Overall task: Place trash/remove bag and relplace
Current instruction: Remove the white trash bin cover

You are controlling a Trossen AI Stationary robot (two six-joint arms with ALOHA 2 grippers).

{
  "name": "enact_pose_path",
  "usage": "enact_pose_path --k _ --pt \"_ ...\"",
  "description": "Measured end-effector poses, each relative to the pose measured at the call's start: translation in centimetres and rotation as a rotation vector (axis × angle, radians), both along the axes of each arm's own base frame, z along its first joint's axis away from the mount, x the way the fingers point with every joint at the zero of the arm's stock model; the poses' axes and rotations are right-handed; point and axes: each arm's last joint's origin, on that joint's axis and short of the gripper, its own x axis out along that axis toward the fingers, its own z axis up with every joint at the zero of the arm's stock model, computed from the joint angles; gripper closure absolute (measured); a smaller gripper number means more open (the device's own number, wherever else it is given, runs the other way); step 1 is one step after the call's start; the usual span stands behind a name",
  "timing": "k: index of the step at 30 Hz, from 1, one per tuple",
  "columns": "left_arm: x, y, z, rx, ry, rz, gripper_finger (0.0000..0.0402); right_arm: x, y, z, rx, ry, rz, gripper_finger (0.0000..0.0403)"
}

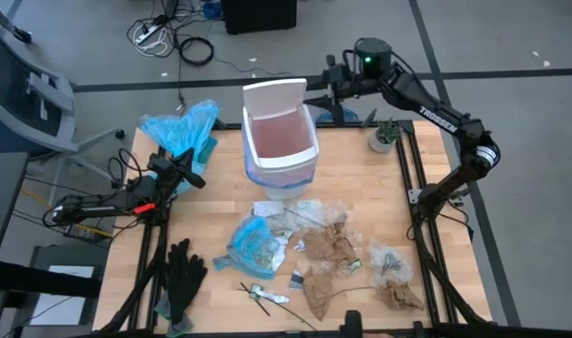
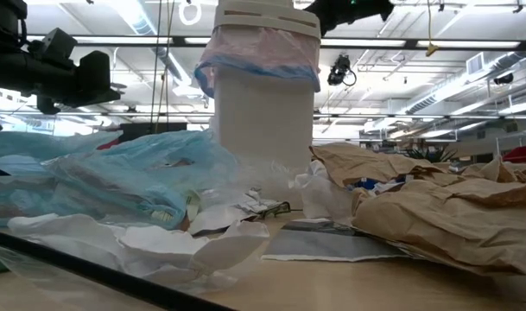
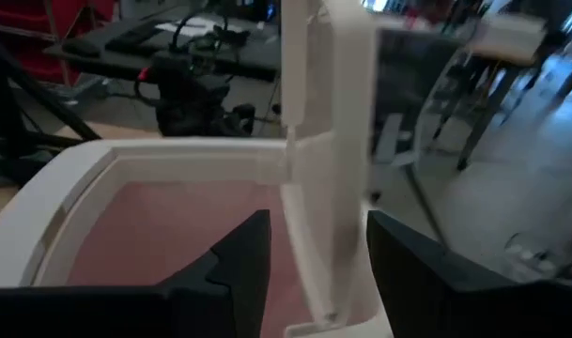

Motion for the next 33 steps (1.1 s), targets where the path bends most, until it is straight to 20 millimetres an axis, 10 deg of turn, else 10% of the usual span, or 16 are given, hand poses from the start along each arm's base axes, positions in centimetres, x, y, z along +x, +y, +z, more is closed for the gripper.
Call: enact_pose_path --k 7,14,33 --pt "0.0 0.0 0.0 0.000 0.000 0.000 0.0381 2.4 -0.4 -1.3 -0.027 -0.022 -0.012 0.0254" --pt "0.0 0.0 0.0 0.000 0.000 0.000 0.0381 2.9 -0.7 -1.3 -0.048 -0.052 -0.021 0.0389" --pt "0.0 0.0 0.0 0.000 0.000 0.000 0.0381 1.2 -0.4 5.0 -0.037 -0.289 -0.163 0.0399"
